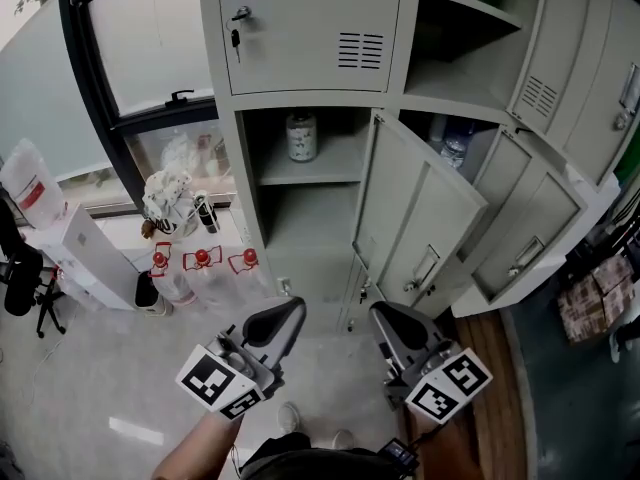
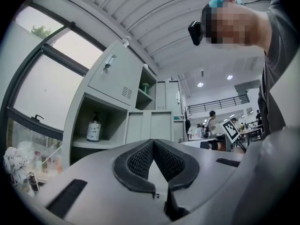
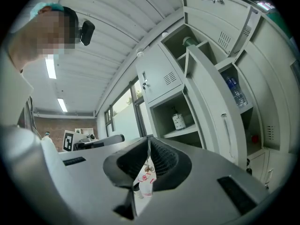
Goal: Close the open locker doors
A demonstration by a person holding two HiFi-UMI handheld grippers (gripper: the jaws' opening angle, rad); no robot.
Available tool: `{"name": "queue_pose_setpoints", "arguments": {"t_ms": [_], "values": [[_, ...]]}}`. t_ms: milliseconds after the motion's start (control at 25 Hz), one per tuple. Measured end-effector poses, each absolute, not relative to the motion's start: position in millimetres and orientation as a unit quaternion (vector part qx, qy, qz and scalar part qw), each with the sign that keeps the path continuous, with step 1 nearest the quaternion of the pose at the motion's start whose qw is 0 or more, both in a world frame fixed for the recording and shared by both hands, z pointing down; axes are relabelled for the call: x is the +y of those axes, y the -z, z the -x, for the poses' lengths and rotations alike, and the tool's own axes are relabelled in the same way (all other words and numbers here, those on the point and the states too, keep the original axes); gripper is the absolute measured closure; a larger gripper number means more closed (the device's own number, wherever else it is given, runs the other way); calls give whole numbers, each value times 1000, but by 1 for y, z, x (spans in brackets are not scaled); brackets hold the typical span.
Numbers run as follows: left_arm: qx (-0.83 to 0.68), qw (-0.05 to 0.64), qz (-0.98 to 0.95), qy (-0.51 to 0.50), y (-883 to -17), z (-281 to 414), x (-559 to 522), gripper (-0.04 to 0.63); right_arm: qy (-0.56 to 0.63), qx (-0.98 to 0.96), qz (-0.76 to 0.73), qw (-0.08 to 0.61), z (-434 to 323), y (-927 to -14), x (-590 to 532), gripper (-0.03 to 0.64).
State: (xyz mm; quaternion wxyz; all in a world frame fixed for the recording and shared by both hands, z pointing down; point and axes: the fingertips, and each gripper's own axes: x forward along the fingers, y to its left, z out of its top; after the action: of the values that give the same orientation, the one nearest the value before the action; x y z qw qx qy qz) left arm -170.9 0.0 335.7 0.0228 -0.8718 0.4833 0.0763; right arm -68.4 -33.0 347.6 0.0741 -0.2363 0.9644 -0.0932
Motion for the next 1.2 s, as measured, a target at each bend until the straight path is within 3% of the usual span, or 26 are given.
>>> {"name": "queue_pose_setpoints", "arguments": {"t_ms": [640,1200], "values": [[436,3,895,-94,-341,257,-39,586,81,937,333,75,118,-345,-63,601],[392,-11,915,-89,-346,204,-66,586,85,902,414,85,41,-351,-83,597]]}}
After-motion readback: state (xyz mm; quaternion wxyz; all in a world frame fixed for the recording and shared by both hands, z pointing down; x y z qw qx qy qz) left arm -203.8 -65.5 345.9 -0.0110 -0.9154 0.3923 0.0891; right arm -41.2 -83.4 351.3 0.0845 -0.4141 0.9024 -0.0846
